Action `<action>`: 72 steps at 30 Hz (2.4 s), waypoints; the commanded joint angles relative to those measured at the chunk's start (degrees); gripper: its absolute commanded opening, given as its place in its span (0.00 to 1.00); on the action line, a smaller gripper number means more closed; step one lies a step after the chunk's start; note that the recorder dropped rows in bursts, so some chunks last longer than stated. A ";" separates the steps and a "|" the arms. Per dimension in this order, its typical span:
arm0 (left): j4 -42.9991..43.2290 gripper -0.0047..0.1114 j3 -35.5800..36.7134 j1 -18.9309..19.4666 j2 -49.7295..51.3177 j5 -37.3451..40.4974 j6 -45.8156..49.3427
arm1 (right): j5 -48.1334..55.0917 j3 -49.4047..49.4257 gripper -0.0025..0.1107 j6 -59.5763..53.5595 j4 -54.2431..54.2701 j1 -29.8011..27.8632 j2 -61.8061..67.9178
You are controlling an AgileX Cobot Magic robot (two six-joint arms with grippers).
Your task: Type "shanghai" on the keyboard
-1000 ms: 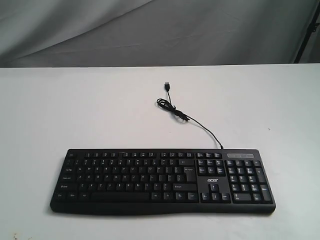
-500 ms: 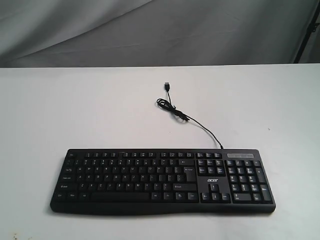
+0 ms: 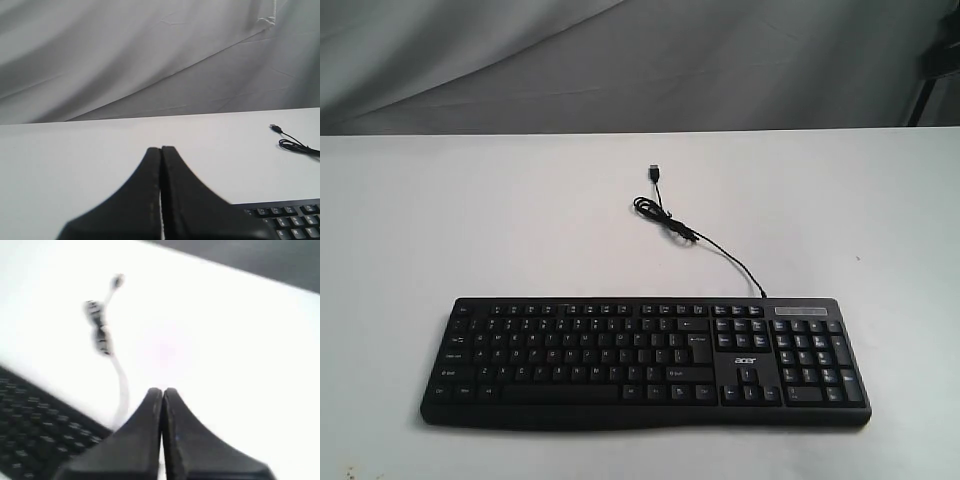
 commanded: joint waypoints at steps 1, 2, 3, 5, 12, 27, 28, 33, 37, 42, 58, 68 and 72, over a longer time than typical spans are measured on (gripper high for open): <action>0.00 0.04 0.10 -0.37 -0.14 -0.34 -0.15 | -2.90 -0.86 0.02 -9.75 7.42 11.67 6.08; 0.00 0.04 0.10 -0.37 -0.14 -0.34 -0.15 | -5.29 -0.86 0.02 -9.62 5.84 15.61 7.42; 0.00 0.04 0.10 -0.37 -0.14 -0.34 -0.15 | -7.36 -0.86 0.02 -9.62 4.87 19.57 8.48; 0.00 0.04 0.10 -0.37 -0.14 -0.34 -0.15 | -11.60 -0.86 0.02 -10.28 3.68 27.31 11.26; 0.00 0.04 0.10 -0.37 -0.14 -0.34 -0.15 | -20.53 -1.09 0.02 -15.36 1.94 46.90 20.85; 0.00 0.04 0.10 -0.37 -0.14 -0.34 -0.15 | -22.42 -11.35 0.02 -6.11 -8.98 57.95 37.02; 0.00 0.04 0.10 -0.37 -0.14 -0.34 -0.15 | -22.96 -11.35 0.02 -5.53 -9.90 57.95 37.43; 0.00 0.04 0.10 -0.37 -0.14 -0.34 -0.15 | -23.56 -11.35 0.02 -5.29 -10.59 57.95 38.59; 0.00 0.04 0.10 -0.37 -0.14 -0.34 -0.15 | -24.75 -11.35 0.02 -5.42 -11.94 57.84 38.73; 0.00 0.04 0.10 -0.37 -0.14 -0.34 -0.15 | -25.03 -11.35 0.02 -4.28 -13.26 57.84 39.73; 0.00 0.04 0.10 -0.37 -0.14 -0.34 -0.15 | -23.36 -11.35 0.02 -4.15 -13.21 57.84 39.18; 0.00 0.04 0.10 -0.37 -0.14 -0.34 -0.15 | -17.98 -10.49 0.02 0.63 -19.50 56.86 31.50; 0.00 0.04 0.10 -0.37 -0.14 -0.34 -0.15 | -20.83 -2.79 0.02 0.98 -18.96 54.89 27.07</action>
